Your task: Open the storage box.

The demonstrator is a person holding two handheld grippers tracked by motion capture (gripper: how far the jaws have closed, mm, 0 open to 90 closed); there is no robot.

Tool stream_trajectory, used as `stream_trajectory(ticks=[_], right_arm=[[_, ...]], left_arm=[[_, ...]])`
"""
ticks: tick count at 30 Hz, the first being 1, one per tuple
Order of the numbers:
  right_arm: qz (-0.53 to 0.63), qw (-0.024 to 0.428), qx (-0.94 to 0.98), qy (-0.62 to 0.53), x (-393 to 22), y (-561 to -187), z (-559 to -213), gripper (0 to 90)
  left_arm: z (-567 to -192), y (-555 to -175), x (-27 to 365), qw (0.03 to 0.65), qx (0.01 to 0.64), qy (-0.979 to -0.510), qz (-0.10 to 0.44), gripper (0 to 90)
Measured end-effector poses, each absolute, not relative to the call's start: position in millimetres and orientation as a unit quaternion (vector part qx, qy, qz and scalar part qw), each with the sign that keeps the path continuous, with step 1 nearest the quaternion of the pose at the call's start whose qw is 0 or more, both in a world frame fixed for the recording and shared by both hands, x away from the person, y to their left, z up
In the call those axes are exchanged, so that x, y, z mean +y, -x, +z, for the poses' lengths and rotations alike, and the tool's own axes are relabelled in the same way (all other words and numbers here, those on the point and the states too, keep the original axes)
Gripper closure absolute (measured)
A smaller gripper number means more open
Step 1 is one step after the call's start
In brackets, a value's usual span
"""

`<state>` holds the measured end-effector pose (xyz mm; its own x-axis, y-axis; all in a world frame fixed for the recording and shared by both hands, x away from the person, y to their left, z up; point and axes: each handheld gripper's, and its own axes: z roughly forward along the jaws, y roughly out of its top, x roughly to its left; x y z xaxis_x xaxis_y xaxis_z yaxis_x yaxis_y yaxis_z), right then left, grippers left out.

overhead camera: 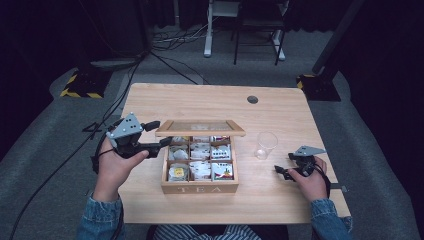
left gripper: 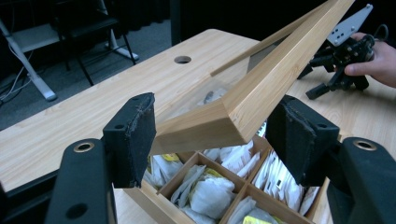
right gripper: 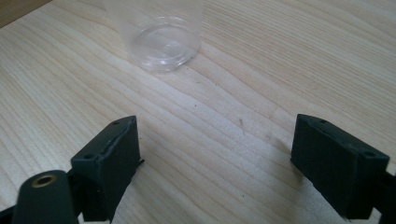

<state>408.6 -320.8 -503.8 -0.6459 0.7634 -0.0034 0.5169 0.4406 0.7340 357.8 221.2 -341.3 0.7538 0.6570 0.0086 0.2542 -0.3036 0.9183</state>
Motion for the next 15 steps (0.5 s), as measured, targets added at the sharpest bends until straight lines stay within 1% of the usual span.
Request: stream_trajectory(ticks=[3, 7, 15], right_arm=[[0.363, 0.172, 0.828, -0.391, -321, -407, -504, 16.3], [0.365, 0.177, 0.822, -0.400, -323, -402, -503, 21.8], [0.369, 0.177, 0.808, -0.424, -323, -397, -494, 27.0]], left_arm=[[-341, -360, 220, 0.514, 0.287, -0.784, 0.197, 34.2], [-340, -362, 220, 0.518, 0.284, -0.783, 0.195, 34.2], [-342, -364, 220, 0.525, 0.285, -0.779, 0.193, 34.2]])
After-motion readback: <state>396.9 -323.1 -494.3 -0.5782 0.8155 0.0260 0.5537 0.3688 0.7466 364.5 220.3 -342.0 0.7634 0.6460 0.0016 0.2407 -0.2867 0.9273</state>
